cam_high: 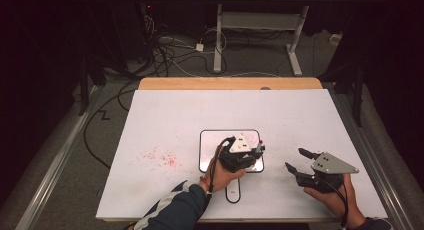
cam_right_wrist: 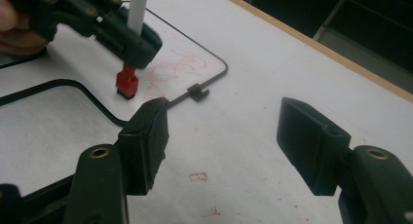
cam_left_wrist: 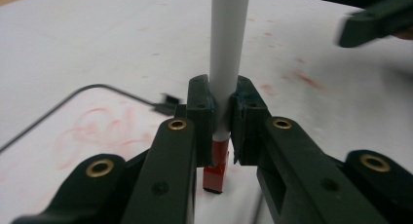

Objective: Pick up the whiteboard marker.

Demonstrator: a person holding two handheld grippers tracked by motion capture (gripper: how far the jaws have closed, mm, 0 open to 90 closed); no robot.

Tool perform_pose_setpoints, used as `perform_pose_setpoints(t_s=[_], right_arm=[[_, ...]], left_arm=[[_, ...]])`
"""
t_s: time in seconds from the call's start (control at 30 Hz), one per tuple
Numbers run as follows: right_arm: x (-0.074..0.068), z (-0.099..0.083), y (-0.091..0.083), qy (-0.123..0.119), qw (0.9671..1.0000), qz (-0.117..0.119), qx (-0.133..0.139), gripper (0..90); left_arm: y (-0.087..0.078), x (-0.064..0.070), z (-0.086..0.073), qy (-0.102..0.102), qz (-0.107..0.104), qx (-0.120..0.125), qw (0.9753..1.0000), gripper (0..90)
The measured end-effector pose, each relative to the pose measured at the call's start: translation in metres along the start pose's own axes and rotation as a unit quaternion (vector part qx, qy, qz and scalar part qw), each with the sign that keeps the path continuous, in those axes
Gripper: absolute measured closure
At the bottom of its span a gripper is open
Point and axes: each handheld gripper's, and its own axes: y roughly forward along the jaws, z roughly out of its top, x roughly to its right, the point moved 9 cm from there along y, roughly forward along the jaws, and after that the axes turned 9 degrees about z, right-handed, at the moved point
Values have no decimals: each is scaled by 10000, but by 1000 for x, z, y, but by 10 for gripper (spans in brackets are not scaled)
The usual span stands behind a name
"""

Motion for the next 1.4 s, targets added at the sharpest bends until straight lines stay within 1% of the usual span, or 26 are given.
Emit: perform_pose_setpoints(t_s=[0.07,0.1,0.13,0.17,0.27,0.3,0.33,0.37,0.4,0.43,0.47,0.5,0.53,0.6,0.63,0.7,0.77,0.8,0.9,1.03,1.1,1.17,1.2,1.27,1.3,1.4], right_arm=[[0,0,0,-3,10000,5,3,370],[0,0,0,-1,10000,9,-3,370],[0,0,0,6,10000,6,-6,370],[-1,1,0,-7,10000,3,-2,370],[-1,2,0,-26,10000,15,17,369],[-1,2,0,-32,10000,15,21,369],[-1,1,-1,-24,10000,16,20,369],[-1,1,-1,-27,10000,8,17,369],[-1,1,-1,-33,10000,5,16,369],[-1,1,-1,-34,10000,6,16,369],[0,1,-1,-41,10000,12,16,369],[0,1,-2,-38,10000,14,24,370],[0,1,-2,-38,10000,14,24,370],[0,1,-3,-41,10000,9,35,369],[1,2,-3,-42,10000,2,58,369],[1,3,-3,-25,10000,0,64,369],[1,4,-2,-19,10000,0,58,369],[1,4,-1,-19,10000,8,62,369],[1,3,1,-49,10000,19,28,369],[1,1,2,-16,10000,24,-2,368],[1,1,2,-31,10000,32,-7,368],[2,0,0,-35,10000,20,2,367],[2,0,0,-25,10000,11,2,367],[3,-1,-1,-7,10000,6,2,367],[3,-1,-1,-5,10000,6,-1,367],[3,0,-1,11,10000,4,11,367]], left_arm=[[1,12,1,227,-117,-25,9997,787],[2,15,2,345,-89,-37,9994,787],[2,14,2,402,-82,-56,9991,787],[3,11,2,406,-94,-67,9991,787],[3,-12,2,441,162,-93,9989,786],[2,-21,2,310,68,-126,9994,786],[2,-27,2,307,161,-158,9993,786],[1,-33,1,358,262,-196,9988,786],[1,-37,1,348,264,-213,9988,786],[0,-38,0,229,202,-203,9993,786],[0,-37,0,192,175,-202,9995,786],[-1,-32,0,158,69,-193,9997,786],[-2,-25,-1,188,-78,-180,9996,786],[-2,-8,-1,443,-233,-188,9986,787],[-2,-1,-1,519,-328,-195,9979,786],[-1,4,0,630,-360,-210,9971,786],[0,-1,1,635,-367,-238,9970,787],[1,-7,1,607,-309,-230,9974,786],[3,-26,2,367,-236,-235,9988,786],[8,-39,4,319,-121,-219,9992,786],[9,-39,5,289,-138,-238,9992,787],[7,-36,4,303,-189,-263,9990,787],[5,-32,3,340,-248,-267,9988,787],[0,-25,0,497,-283,-236,9981,787],[-2,-22,-1,470,-302,-206,9982,787],[-9,-15,-6,564,-394,-193,9974,786]])
